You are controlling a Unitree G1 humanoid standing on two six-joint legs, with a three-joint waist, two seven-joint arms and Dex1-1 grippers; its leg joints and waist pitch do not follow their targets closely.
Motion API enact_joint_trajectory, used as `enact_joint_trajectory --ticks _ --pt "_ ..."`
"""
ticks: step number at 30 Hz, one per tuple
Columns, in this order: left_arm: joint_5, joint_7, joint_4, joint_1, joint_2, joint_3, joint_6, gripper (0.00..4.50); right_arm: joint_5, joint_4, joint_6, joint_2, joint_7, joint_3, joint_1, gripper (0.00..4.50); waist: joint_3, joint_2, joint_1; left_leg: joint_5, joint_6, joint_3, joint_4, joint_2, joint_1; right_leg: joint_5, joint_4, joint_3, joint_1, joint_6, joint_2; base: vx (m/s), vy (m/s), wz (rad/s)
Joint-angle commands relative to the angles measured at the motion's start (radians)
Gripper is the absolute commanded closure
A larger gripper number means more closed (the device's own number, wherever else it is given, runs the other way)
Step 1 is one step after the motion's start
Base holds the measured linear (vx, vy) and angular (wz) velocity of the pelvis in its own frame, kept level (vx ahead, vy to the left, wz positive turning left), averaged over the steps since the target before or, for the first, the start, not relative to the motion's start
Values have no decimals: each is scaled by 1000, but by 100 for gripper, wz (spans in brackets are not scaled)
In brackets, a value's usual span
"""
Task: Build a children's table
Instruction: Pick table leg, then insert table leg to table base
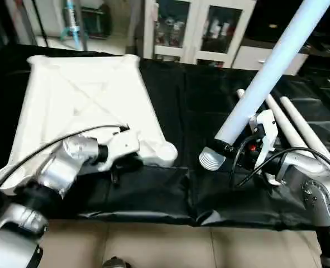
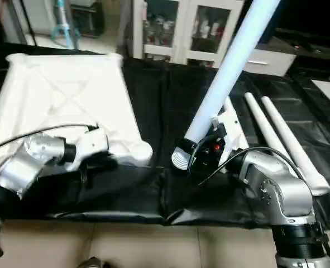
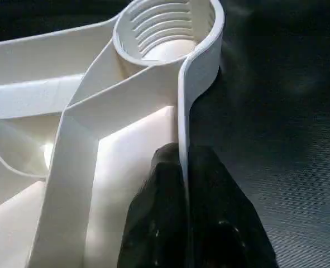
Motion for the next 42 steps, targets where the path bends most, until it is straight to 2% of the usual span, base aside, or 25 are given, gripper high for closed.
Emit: enact_joint_trajectory --ticks 1,4,10,14,19,20,21,22,23,26,28,32,37,42 --pt "-32 -48 -58 44 -41 -74 -11 445 20 -5 15 -13 24 -25 0 261 -62 2 -6 -222 -37 -26 -85 68 34 -171 -83 46 18 -202 -81 0 0 0" --pt "-31 -50 -115 63 -57 -89 2 445 30 -11 23 -29 58 -15 16 261 -63 3 2 -214 -33 -20 -84 68 37 -167 -83 44 15 -197 -79 0 0 0" --pt "28 -2 -117 66 -86 -95 17 445 56 -23 39 -43 107 2 26 261 -61 -5 11 -238 -30 -18 -85 70 35 -245 -92 45 16 -164 -87 0 0 0" --pt "61 12 -132 65 -84 -98 86 445 40 28 20 -28 131 31 -2 261 -60 -5 8 -249 -37 -21 -87 70 31 -296 -97 45 15 -145 -89 0 0 0" --pt "84 37 -134 56 -96 -93 147 445 -14 115 -43 -3 150 79 -57 261 -61 -8 -9 -249 -44 -21 -86 68 31 -289 -95 43 11 -159 -87 0 0 0" --pt "91 32 -138 56 -98 -93 157 445 -36 150 -72 8 147 95 -78 261 -62 -19 -11 -239 -39 -20 -85 69 28 -283 -97 43 14 -156 -86 0 0 0" --pt "93 28 -142 57 -98 -93 161 445 -38 161 -79 12 150 97 -85 261 -63 -14 -12 -228 -36 -20 -85 67 27 -276 -94 44 14 -159 -88 0 0 0" --pt "93 24 -150 60 -97 -93 165 445 -37 173 -79 16 159 103 -94 261 -62 -21 -14 -224 -33 -20 -85 67 25 -277 -96 43 15 -157 -86 0 0 0" --pt "93 23 -153 61 -97 -93 166 445 -36 176 -78 16 165 106 -96 261 -64 -19 -11 -217 -27 -19 -83 68 29 -266 -94 43 14 -159 -86 0 0 0" --pt "91 23 -167 66 -95 -94 180 445 -46 193 -81 12 192 129 -104 261 -64 -29 -11 -215 -21 -19 -84 69 28 -252 -92 42 14 -158 -84 0 0 0" --pt "88 20 -174 69 -92 -95 184 445 -51 204 -81 10 208 141 -109 261 -64 -29 -12 -219 -21 -19 -84 70 28 -258 -92 41 14 -158 -85 0 0 0" --pt "92 7 -193 76 -85 -97 196 445 -77 259 -106 3 249 164 -137 261 -63 -37 -16 -234 -28 -20 -85 70 27 -280 -95 41 13 -155 -85 0 0 0" --pt "101 0 -196 74 -80 -99 202 445 -107 316 -147 -4 262 175 -165 261 -64 -38 -16 -224 -27 -19 -84 69 28 -265 -94 42 13 -160 -84 0 0 0" --pt "110 -2 -200 72 -69 -102 211 445 -115 358 -176 11 260 166 -194 261 -65 -29 -16 -233 -33 -20 -86 69 29 -233 -91 42 14 -171 -82 0 0 0"
